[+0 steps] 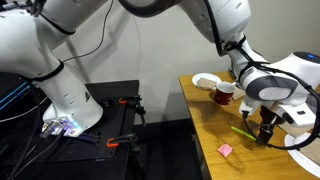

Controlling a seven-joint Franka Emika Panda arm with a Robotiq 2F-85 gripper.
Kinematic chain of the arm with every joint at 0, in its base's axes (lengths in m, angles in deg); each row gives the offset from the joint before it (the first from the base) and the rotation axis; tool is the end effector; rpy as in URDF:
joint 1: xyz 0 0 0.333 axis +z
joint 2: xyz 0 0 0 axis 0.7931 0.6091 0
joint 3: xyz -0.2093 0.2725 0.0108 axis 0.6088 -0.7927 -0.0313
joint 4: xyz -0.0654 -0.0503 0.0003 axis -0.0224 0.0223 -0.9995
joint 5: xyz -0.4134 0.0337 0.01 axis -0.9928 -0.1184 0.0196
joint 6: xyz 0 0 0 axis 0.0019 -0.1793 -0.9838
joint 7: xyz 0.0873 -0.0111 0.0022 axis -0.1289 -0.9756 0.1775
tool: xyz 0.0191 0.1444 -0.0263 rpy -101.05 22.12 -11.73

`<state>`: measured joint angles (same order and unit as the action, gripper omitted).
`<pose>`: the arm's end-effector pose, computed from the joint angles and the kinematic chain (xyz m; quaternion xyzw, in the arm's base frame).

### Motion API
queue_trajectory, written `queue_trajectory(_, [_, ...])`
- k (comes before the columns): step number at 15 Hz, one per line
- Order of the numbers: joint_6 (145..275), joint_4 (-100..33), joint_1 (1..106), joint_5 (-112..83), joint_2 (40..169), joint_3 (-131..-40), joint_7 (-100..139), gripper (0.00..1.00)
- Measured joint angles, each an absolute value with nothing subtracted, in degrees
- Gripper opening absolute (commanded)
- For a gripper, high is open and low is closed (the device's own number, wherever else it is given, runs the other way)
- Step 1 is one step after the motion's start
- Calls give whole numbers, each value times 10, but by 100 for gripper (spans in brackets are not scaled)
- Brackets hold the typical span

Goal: Pick the pen and put it in the cup

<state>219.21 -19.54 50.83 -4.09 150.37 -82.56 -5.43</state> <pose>0.7525 -0.0993 0.0169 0.9385 -0.3438 0.0292 0.0088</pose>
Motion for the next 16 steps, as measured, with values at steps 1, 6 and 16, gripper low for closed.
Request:
queue_trajectory(1, [2192, -191, 508, -41, 1508, -826, -54, 92])
queue_trajectory(6, [2192, -175, 508, -41, 1526, -827, -54, 45])
queue_trajectory(16, [2192, -164, 510, -41, 1530, -827, -54, 5])
